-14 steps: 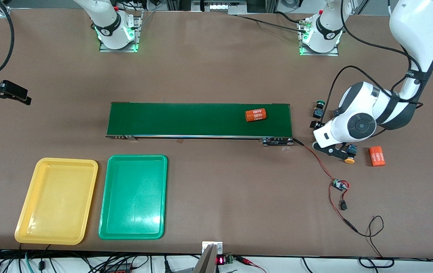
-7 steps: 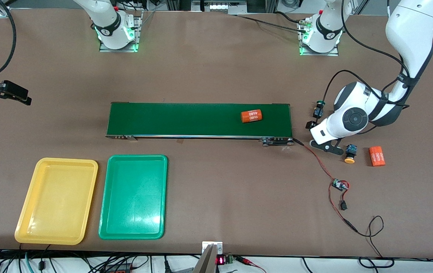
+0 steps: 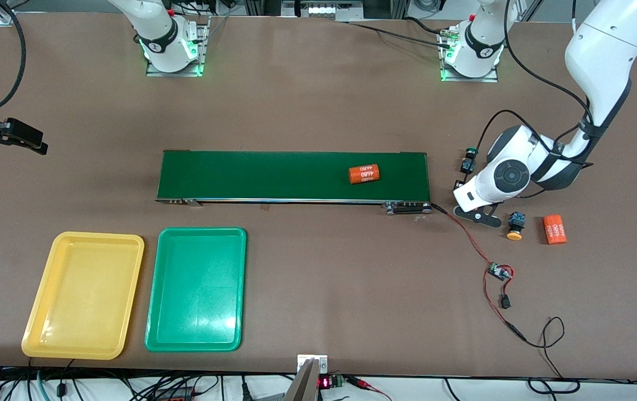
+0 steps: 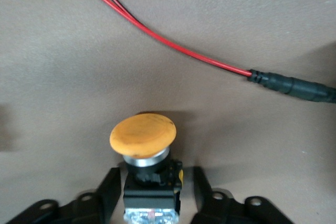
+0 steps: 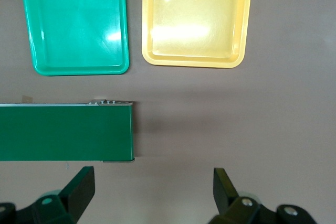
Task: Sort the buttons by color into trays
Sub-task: 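Grasp a yellow-capped button with the left gripper, then place the yellow-capped button on the belt with the left gripper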
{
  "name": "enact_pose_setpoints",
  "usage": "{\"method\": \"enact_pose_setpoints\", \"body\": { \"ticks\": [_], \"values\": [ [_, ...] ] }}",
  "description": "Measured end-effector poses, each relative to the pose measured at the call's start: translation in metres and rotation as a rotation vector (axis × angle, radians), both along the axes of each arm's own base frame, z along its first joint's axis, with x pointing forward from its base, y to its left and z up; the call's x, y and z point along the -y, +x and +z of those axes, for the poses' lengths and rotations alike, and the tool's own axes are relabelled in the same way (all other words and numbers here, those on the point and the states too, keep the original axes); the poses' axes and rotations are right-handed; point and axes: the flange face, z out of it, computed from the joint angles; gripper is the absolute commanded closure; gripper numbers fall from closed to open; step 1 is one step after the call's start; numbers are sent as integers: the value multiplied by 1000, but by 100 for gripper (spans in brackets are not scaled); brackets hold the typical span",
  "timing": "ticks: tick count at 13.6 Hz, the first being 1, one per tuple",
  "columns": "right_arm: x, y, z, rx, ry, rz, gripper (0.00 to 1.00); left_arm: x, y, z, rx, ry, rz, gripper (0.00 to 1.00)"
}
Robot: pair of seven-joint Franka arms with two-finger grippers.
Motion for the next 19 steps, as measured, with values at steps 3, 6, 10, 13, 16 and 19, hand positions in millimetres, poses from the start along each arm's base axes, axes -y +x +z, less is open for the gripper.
{"method": "enact_pose_setpoints", "body": {
  "ticks": [3, 6, 10, 13, 16, 19],
  "values": [
    [-1, 0, 0, 0, 0, 2, 0, -1, 2, 4, 9, 6, 21, 79],
    [-1, 0, 0, 0, 0, 2, 0, 25, 14, 33, -14, 21, 29, 79],
    [-2, 0, 0, 0, 0, 3, 0, 86, 33, 102, -50, -40, 122, 79],
    [-2, 0, 0, 0, 0, 3, 0, 155, 12, 106, -58, -61, 217, 79],
    [-2, 0, -1, 0, 0, 3, 0, 211, -12, 93, -61, -63, 251, 72],
    [-2, 0, -1, 0, 0, 3, 0, 236, -24, 77, -75, -70, 296, 0]
  ]
}}
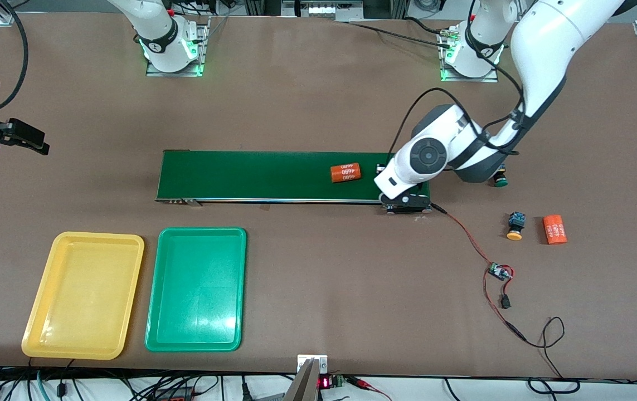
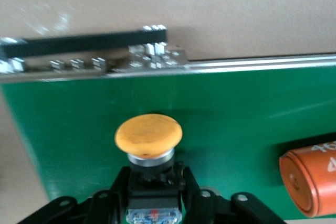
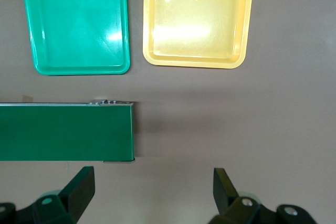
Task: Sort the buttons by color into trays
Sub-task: 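Place the yellow-capped button on the belt with the left gripper, then return the left gripper and grasp a second yellow-capped button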
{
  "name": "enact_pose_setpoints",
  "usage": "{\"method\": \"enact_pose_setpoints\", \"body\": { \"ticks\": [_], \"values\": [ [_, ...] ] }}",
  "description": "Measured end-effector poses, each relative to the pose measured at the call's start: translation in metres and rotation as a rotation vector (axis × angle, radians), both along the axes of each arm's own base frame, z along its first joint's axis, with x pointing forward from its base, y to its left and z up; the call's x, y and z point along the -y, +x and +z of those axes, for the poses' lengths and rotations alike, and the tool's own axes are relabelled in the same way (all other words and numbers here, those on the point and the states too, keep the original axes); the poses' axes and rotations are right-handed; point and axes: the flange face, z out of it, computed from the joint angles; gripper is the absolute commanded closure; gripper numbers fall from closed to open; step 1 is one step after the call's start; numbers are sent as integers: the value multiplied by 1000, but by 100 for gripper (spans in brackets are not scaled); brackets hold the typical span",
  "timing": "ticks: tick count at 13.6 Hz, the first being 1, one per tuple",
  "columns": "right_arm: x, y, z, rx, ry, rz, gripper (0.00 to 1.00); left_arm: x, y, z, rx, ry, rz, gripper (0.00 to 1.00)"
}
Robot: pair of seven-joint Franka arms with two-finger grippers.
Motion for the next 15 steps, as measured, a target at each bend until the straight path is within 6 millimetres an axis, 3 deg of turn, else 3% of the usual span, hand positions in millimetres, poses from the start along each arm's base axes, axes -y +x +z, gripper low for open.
{"method": "enact_pose_setpoints", "body": {
  "ticks": [4, 7, 9, 11, 13, 15],
  "values": [
    [0, 0, 0, 0, 0, 0, 0, -3, 8, 6, 11, -8, 35, 0],
    [0, 0, 0, 0, -1, 0, 0, -18, 30, 49, 4, -29, 85, 0],
    [0, 0, 0, 0, -1, 0, 0, -61, 58, 86, -35, 27, 140, 0],
    [0, 0, 0, 1, -1, 0, 0, -122, 84, 99, -79, 90, 224, 0],
    [0, 0, 0, 2, -1, 0, 0, -184, 101, 78, -92, 144, 257, 0],
    [0, 1, 0, 3, -2, 0, 0, -234, 110, 54, -86, 199, 166, 0]
  ]
}}
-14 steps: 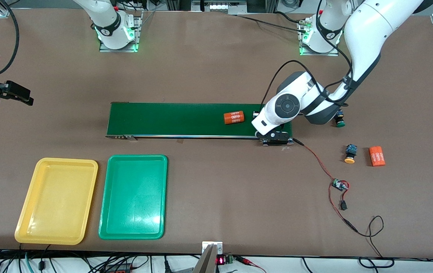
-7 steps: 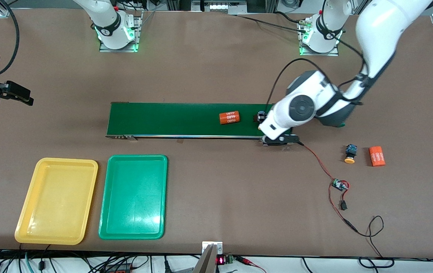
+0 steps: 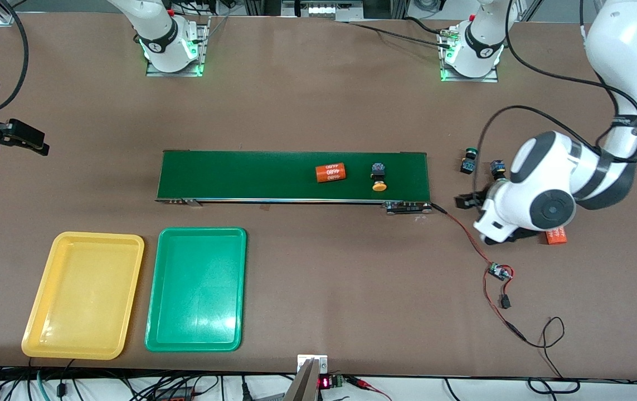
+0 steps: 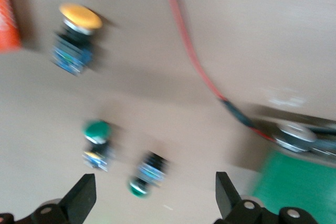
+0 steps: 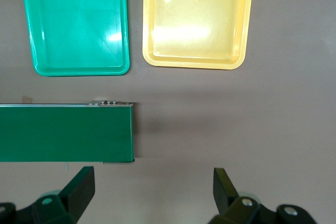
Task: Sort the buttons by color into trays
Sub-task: 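Return the left gripper and grasp a second yellow-capped button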
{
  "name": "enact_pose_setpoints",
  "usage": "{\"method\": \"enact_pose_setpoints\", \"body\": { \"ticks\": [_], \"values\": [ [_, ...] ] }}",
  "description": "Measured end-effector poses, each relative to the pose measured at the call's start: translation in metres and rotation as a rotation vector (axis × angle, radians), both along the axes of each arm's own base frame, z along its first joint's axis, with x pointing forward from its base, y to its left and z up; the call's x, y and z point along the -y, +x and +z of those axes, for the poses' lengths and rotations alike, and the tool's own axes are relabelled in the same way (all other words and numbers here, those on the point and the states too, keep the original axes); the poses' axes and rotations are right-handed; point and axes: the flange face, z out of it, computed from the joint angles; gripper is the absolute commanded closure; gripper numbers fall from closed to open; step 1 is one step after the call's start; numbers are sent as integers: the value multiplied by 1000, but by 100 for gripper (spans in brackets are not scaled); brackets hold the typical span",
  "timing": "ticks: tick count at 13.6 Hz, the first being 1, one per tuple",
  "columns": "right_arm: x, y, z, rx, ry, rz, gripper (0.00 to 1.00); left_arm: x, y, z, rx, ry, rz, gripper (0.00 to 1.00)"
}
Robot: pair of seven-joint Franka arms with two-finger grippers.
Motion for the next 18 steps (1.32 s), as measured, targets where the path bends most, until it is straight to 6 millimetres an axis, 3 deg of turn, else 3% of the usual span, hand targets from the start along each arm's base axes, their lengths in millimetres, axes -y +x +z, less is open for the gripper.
{"method": "enact_pose_setpoints", "body": {
  "ticks": [4, 7, 9, 11, 12, 15, 18],
  "values": [
    [0, 0, 0, 1, 0, 0, 0, -58, 17, -22, 41, -2, -210, 0],
    [0, 0, 0, 4, 0, 0, 0, -106, 21, -51, 41, -101, -310, 6],
    [-2, 1, 1, 9, -1, 4, 0, -123, 16, -78, 32, -151, -340, 8],
    [-11, 1, 1, 9, 0, 19, 0, -123, 9, -102, 39, -168, -357, 13],
    [-15, 1, 1, 9, 0, 26, 0, -124, 7, -109, 47, -161, -370, 20],
    [-18, 0, 3, 8, 0, 30, 0, -123, 0, -122, 52, -160, -389, 58],
    [-17, -1, 4, 11, 0, 29, 0, -120, -6, -128, 40, -166, -395, 76]
  ]
}}
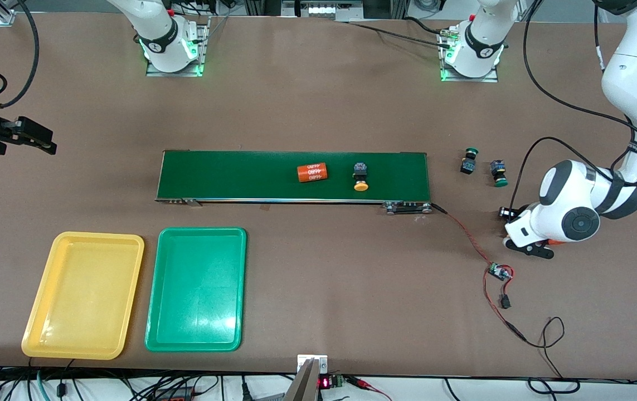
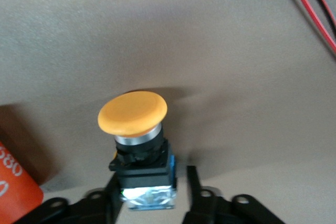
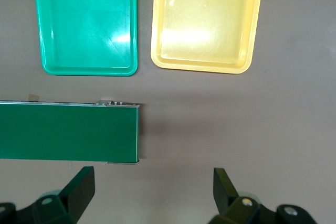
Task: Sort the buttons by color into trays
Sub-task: 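Return the left gripper and grasp a second yellow-capped button, then place the second yellow-capped button on the belt with the left gripper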
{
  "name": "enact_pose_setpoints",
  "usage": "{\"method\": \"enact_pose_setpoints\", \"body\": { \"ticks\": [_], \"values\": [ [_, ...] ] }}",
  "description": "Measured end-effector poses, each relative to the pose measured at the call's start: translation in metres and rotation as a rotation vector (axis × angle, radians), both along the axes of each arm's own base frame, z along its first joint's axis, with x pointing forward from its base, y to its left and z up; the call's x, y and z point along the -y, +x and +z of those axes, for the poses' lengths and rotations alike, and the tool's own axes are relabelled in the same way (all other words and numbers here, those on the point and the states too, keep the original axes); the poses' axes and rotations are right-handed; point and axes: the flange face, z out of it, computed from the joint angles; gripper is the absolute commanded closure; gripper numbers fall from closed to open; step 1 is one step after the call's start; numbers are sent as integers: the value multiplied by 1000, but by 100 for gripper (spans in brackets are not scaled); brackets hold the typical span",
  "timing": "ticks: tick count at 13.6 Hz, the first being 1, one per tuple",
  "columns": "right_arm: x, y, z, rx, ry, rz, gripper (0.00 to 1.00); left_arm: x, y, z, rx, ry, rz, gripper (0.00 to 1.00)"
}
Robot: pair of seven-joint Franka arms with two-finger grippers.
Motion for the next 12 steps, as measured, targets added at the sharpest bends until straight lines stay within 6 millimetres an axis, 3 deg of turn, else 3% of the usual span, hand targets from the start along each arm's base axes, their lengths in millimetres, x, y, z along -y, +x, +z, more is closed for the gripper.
{"method": "enact_pose_setpoints", "body": {
  "ticks": [3, 5, 7, 9, 12],
  "values": [
    [1, 0, 0, 0, 0, -2, 0, 3, 0, 5, -9, 4, -6, 76],
    [1, 0, 0, 0, 0, -2, 0, 21, 6, 29, -29, 8, -29, 76],
    [1, 0, 0, 0, 0, -1, 0, 56, 14, 71, -41, 8, -65, 75],
    [1, 0, 0, 0, 0, -1, 0, 103, 13, 105, -36, -28, -87, 76],
    [1, 0, 0, 1, 0, -1, 0, 182, -6, 116, -100, -131, -14, 76]
  ]
}}
